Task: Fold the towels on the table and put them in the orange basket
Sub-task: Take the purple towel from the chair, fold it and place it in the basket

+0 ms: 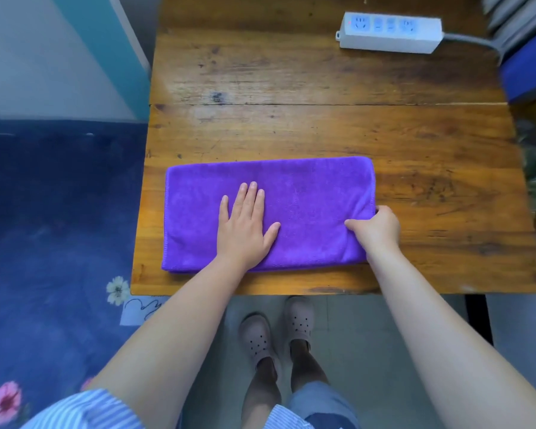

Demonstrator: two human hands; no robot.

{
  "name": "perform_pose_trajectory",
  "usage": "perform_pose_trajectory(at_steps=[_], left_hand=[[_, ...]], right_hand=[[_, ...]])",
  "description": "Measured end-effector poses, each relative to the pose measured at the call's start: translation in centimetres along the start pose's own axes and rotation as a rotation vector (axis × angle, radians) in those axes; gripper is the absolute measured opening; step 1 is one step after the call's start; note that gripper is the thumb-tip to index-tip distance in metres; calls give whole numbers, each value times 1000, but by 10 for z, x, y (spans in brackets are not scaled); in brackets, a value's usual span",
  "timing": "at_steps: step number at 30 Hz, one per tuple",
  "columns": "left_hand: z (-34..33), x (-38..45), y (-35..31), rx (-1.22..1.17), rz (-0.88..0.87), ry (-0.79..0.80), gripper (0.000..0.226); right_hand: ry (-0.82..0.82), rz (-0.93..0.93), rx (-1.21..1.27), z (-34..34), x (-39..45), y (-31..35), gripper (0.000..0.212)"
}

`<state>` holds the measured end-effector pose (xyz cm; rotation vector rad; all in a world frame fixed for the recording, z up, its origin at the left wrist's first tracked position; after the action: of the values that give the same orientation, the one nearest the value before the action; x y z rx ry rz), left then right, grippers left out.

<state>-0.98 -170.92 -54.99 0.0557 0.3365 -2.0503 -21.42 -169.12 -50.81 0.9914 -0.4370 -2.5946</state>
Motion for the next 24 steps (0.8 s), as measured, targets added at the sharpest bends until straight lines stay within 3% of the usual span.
perform_pose_trajectory(at_steps=[4, 7, 9, 11, 16, 18, 20, 24], left_hand=[[-1, 3, -4, -3, 26, -3, 69], [-2, 7, -9, -19, 63, -8, 69], [-2, 9, -12, -45, 83, -7, 69], [2, 9, -13, -91, 87, -15, 66], [27, -16, 12, -280, 183, -264, 51], [37, -30, 29, -350, 240, -352, 43], [46, -45, 52, -406, 315, -405, 35], [46, -73, 88, -471, 414, -376, 25]], right_hand=[[76, 40, 151, 10, 5, 5, 5], [69, 138, 170, 21, 3, 16, 8], [29, 278, 90, 28, -3, 26, 1], [8, 442, 6, 32, -17, 35, 8], [75, 711, -24, 23, -73, 52, 7], [195, 719, 34, 11, -93, 57, 5], [351, 667, 114, -9, -113, 63, 16], [470, 623, 76, -59, -139, 67, 10]])
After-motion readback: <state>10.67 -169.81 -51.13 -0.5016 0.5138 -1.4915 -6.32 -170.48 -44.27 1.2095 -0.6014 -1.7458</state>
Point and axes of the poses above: each hand's wrist, its own x-axis towards the middle knuckle, its own z-axis out of the back of the hand, y = z × x, the point moved 1 cm from there along x, towards the middle knuckle, and after that the axes turned 13 degrees about -z, right-handed, at the moved point
